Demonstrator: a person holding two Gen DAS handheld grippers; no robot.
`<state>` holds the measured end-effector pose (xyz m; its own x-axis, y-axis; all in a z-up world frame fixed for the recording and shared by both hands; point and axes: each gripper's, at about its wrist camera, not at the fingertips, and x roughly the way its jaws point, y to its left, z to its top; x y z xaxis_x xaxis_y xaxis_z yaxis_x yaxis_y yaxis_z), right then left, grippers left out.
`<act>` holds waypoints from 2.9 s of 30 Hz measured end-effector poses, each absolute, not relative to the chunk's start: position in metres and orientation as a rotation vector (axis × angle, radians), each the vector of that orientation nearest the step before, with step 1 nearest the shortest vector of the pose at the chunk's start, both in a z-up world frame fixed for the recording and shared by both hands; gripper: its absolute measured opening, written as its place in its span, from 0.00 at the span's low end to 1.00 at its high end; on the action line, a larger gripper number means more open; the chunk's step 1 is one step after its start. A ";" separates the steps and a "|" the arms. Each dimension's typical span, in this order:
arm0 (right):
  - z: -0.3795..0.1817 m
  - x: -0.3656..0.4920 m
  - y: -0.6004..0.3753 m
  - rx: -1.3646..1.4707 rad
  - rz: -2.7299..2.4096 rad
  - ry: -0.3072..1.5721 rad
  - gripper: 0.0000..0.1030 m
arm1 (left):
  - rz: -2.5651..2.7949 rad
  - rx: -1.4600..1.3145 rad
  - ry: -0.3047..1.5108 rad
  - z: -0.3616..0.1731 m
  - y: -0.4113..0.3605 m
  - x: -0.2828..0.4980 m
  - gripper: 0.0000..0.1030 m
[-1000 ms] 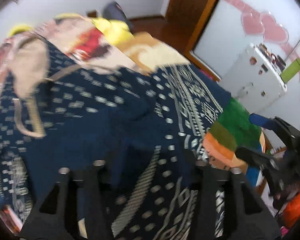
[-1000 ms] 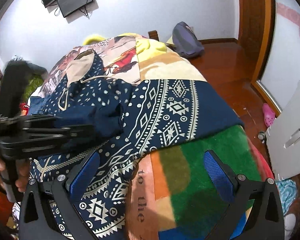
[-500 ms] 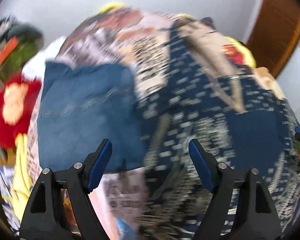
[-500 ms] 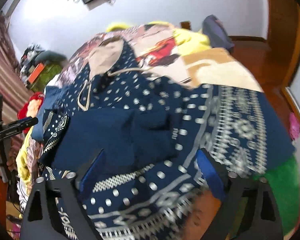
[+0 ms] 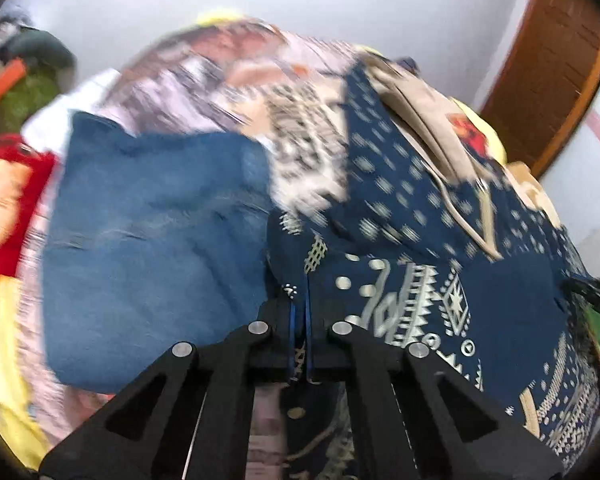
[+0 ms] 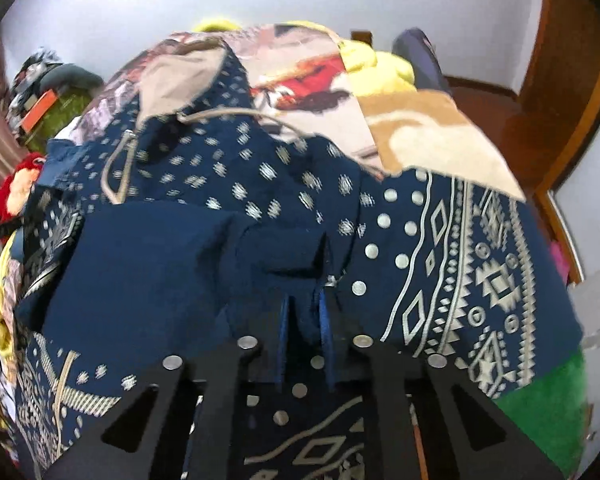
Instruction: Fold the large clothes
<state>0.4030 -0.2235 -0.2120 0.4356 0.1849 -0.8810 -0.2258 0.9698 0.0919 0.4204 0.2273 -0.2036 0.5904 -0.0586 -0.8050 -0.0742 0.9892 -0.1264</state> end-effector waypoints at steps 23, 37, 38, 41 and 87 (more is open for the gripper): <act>-0.200 0.391 -0.197 -0.176 0.263 1.056 0.11 | -0.070 -0.223 1.078 -0.251 0.243 0.354 0.65; -0.209 0.399 -0.136 -0.311 0.351 1.055 0.11 | 0.031 -0.205 1.001 -0.244 0.229 0.322 0.04; -0.219 0.401 -0.134 -0.345 0.339 1.082 0.11 | 0.069 -0.171 1.015 -0.248 0.229 0.320 0.04; -0.239 0.397 -0.131 -0.469 0.307 1.055 0.11 | 0.125 -0.167 1.081 -0.274 0.246 0.322 0.03; -0.200 0.341 -0.371 -0.254 -0.094 1.028 0.99 | 0.015 0.044 1.054 -0.259 0.107 0.377 0.76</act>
<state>0.3411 -0.3712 -0.2000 0.5153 -0.1960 -0.8343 -0.0411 0.9667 -0.2525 0.3770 0.1067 -0.2593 0.4939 0.0341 -0.8688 0.0086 0.9990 0.0440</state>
